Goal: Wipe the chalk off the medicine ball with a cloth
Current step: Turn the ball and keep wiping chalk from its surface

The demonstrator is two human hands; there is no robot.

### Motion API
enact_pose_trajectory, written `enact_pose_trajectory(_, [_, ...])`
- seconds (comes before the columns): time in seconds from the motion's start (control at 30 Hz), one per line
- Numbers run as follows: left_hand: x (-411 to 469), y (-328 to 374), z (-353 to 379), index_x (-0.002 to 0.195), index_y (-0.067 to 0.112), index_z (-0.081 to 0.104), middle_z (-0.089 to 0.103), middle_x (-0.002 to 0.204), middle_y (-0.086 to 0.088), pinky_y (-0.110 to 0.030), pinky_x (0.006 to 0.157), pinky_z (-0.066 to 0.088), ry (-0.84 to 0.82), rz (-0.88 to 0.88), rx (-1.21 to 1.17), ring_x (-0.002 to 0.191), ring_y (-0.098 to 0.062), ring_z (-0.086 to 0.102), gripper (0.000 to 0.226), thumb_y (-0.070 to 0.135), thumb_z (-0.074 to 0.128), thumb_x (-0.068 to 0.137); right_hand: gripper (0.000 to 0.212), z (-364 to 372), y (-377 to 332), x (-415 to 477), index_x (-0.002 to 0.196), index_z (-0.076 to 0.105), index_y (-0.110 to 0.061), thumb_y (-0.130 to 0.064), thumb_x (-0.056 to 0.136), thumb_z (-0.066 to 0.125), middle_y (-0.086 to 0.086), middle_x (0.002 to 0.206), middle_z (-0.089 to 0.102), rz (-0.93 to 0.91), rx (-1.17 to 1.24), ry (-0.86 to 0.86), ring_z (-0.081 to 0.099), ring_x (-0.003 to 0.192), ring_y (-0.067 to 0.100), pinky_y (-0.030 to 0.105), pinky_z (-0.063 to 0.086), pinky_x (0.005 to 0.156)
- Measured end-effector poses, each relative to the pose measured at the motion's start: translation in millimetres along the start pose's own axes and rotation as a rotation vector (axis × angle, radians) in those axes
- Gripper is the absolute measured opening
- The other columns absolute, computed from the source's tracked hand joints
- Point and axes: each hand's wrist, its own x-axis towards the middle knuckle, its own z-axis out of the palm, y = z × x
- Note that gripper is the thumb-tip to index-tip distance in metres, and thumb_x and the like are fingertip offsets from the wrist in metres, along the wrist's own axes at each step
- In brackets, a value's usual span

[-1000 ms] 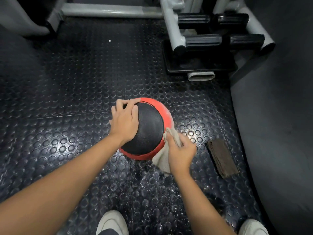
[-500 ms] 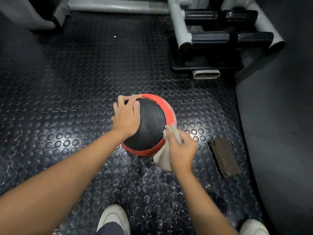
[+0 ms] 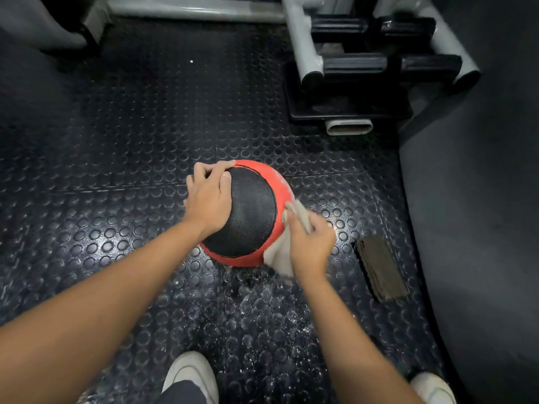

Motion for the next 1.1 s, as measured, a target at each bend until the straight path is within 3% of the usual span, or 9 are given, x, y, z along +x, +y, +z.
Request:
enact_pose_trajectory(0.13, [-2.0, 0.4, 2.6, 0.133, 0.038, 0.048, 0.031, 0.112, 0.008, -0.052, 0.105, 0.031, -0.019, 0.030, 0.029, 0.107, -0.018, 0.030, 0.038, 0.032, 0.028, 0.102, 0.026, -9.2, 16.6, -29.8, 0.062, 0.062, -0.028, -0.018, 0.081, 0.077, -0.002, 0.068, 0.056, 0.044, 0.019, 0.001, 0.047, 0.059, 0.006, 0.019, 0.038, 0.056])
enact_pose_trajectory(0.3, [-5.9, 0.0, 1.6, 0.135, 0.037, 0.047, 0.031, 0.113, 0.009, -0.054, 0.105, 0.031, -0.016, 0.055, 0.036, 0.108, -0.016, 0.027, 0.038, 0.032, 0.028, 0.103, 0.023, 4.8, -13.3, 33.1, 0.062, 0.063, -0.027, -0.024, 0.083, 0.074, -0.006, 0.063, 0.059, -0.068, -0.075, -0.029, 0.051, 0.057, 0.005, 0.025, 0.043, 0.058])
enact_pose_trajectory(0.37, [-6.6, -0.4, 2.3, 0.134, 0.039, 0.048, 0.031, 0.113, 0.009, -0.055, 0.105, 0.031, -0.013, 0.049, 0.024, 0.111, -0.019, 0.030, 0.038, 0.033, 0.027, 0.102, 0.028, 12.1, -24.6, 47.2, 0.058, 0.061, -0.024, -0.022, 0.084, 0.072, -0.010, 0.056, 0.056, -0.101, -0.132, -0.039, 0.048, 0.052, -0.001, 0.020, 0.040, 0.055])
enact_pose_trajectory(0.53, [-1.2, -0.1, -0.9, 0.134, 0.039, 0.049, 0.032, 0.113, 0.008, -0.056, 0.106, 0.031, -0.008, -0.003, 0.000, 0.112, -0.020, 0.031, 0.038, 0.032, 0.027, 0.103, 0.037, 3.3, -1.2, 1.1, 0.055, 0.051, -0.028, -0.023, 0.082, 0.076, -0.004, 0.061, 0.049, -0.019, 0.002, -0.001, 0.041, 0.056, 0.008, 0.018, 0.034, 0.053])
enact_pose_trajectory(0.7, [-6.0, -0.7, 1.0, 0.134, 0.039, 0.048, 0.032, 0.113, 0.009, -0.057, 0.105, 0.032, -0.020, 0.039, 0.017, 0.112, -0.019, 0.031, 0.040, 0.034, 0.027, 0.101, 0.013, -4.8, 19.0, -30.8, 0.070, 0.070, -0.016, -0.016, 0.081, 0.076, 0.003, 0.067, 0.061, 0.070, 0.063, 0.045, 0.049, 0.060, 0.007, 0.023, 0.042, 0.056])
enact_pose_trajectory(0.83, [-9.4, -3.3, -0.4, 0.136, 0.036, 0.048, 0.032, 0.113, 0.009, -0.055, 0.105, 0.032, -0.005, 0.070, 0.005, 0.112, -0.017, 0.030, 0.040, 0.032, 0.028, 0.102, 0.040, 1.9, -17.2, 25.2, 0.052, 0.052, -0.026, -0.016, 0.083, 0.074, -0.013, 0.052, 0.048, 0.035, 0.077, -0.016, 0.040, 0.046, -0.003, 0.013, 0.035, 0.047])
enact_pose_trajectory(0.97, [-10.1, -3.8, -0.2, 0.134, 0.037, 0.050, 0.033, 0.114, 0.009, -0.048, 0.103, 0.032, 0.008, 0.061, -0.017, 0.110, -0.014, 0.028, 0.038, 0.029, 0.029, 0.103, 0.035, 7.3, -25.3, 44.6, 0.056, 0.056, -0.007, -0.017, 0.085, 0.072, -0.006, 0.052, 0.048, 0.007, -0.002, -0.045, 0.038, 0.047, 0.003, 0.017, 0.033, 0.045])
enact_pose_trajectory(1.03, [-6.4, -3.2, -1.5, 0.134, 0.037, 0.050, 0.034, 0.114, 0.008, -0.048, 0.104, 0.032, 0.008, 0.033, -0.024, 0.110, -0.013, 0.028, 0.038, 0.029, 0.028, 0.103, 0.031, 2.5, -13.8, 25.3, 0.055, 0.061, -0.018, -0.013, 0.084, 0.073, -0.014, 0.053, 0.053, 0.037, 0.075, -0.022, 0.043, 0.049, 0.001, 0.015, 0.037, 0.049])
enact_pose_trajectory(1.1, [-3.3, -3.5, -2.0, 0.134, 0.037, 0.050, 0.034, 0.114, 0.007, -0.048, 0.105, 0.031, 0.005, 0.020, -0.029, 0.111, -0.013, 0.029, 0.038, 0.030, 0.029, 0.103, 0.044, -3.9, 2.4, -1.1, 0.048, 0.052, -0.027, -0.009, 0.082, 0.074, -0.017, 0.047, 0.046, 0.056, 0.106, 0.011, 0.038, 0.048, 0.000, 0.015, 0.033, 0.048])
